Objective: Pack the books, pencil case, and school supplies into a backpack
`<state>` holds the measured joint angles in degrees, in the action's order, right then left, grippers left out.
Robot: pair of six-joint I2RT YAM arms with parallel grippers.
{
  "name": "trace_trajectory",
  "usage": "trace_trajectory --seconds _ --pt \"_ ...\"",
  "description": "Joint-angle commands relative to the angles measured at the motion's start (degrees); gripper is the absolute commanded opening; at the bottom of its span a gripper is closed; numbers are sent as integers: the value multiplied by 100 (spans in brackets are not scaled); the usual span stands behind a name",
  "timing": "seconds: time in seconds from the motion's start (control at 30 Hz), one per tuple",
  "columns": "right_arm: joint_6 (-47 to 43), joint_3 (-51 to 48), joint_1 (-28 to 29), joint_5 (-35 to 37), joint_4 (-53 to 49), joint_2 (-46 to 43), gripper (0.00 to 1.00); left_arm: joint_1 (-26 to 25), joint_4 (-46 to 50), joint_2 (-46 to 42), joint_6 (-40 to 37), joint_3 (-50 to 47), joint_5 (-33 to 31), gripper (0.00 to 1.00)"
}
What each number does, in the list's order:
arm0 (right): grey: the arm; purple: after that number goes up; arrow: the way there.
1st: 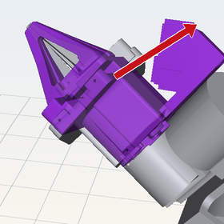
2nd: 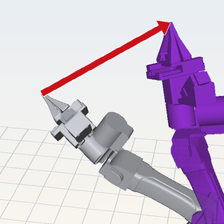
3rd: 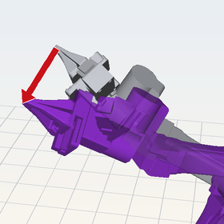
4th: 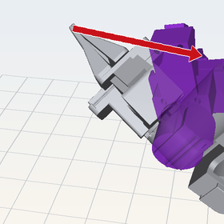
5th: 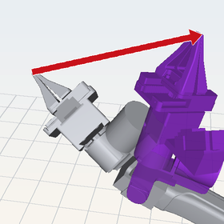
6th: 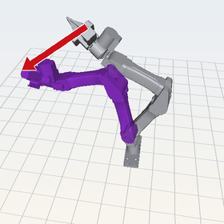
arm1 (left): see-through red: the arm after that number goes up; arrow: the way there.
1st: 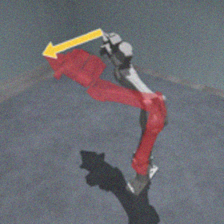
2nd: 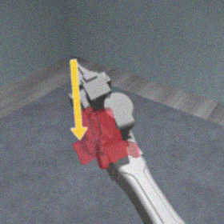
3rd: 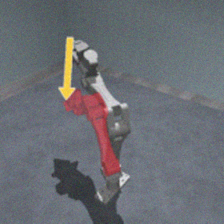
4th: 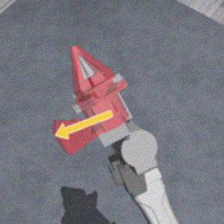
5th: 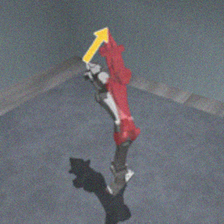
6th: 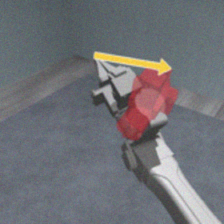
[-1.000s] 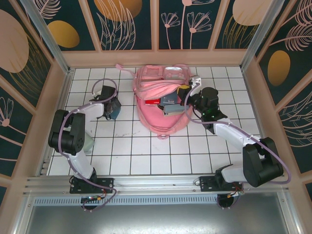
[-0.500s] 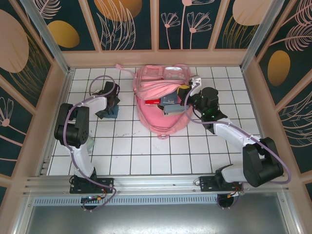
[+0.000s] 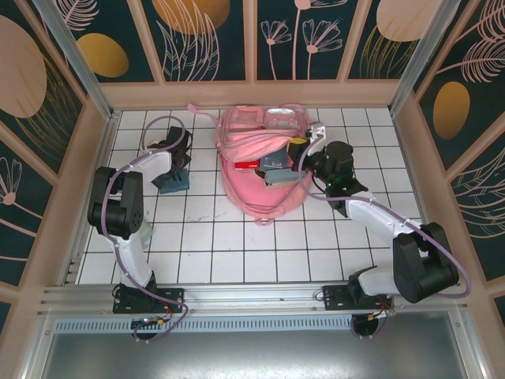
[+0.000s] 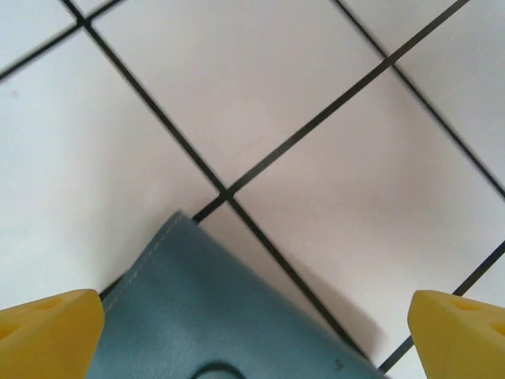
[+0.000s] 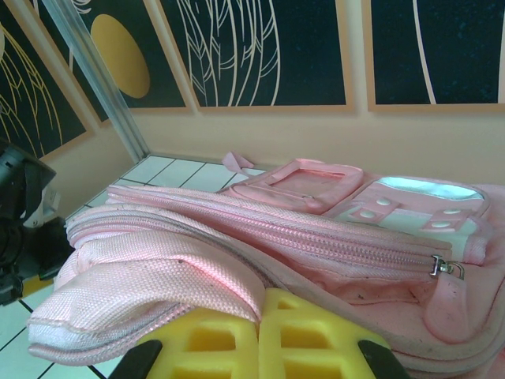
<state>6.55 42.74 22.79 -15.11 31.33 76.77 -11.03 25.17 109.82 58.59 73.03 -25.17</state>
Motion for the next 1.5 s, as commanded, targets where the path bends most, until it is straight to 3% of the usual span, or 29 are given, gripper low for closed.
trace_trajectory --seconds 0.0,0.1,0.27,0.37,0.47,0.6,0.83,1.03,1.23,1.47 --pt "85 208 69 -87 477 -114 0 177 -168 34 -909 26 -26 99" --pt "79 208 69 -87 482 -97 0 233 -125 -95 -913 -88 -19 99" --pt "119 239 87 -148 493 -18 0 235 8 -622 -219 -597 -4 99" --pt "110 242 94 -132 490 -32 0 233 -146 -973 114 -1016 412 99" --pt "100 235 101 -119 505 -40 0 236 -888 -1475 425 -1764 1148 98" --pt "109 251 120 -133 506 -14 0 239 -1904 -1923 925 -2610 1493 99" --pt "82 251 137 -107 479 -31 0 233 -3028 -1691 1052 -2922 1953 99" --pt "58 251 143 -82 470 -31 0 246 -3255 -1258 705 -2618 1492 99" --pt "33 256 143 -71 479 21 0 259 -3223 -518 127 -1870 1500 99" --pt "7 267 130 -36 474 91 0 260 -2288 127 -822 -627 1272 99"
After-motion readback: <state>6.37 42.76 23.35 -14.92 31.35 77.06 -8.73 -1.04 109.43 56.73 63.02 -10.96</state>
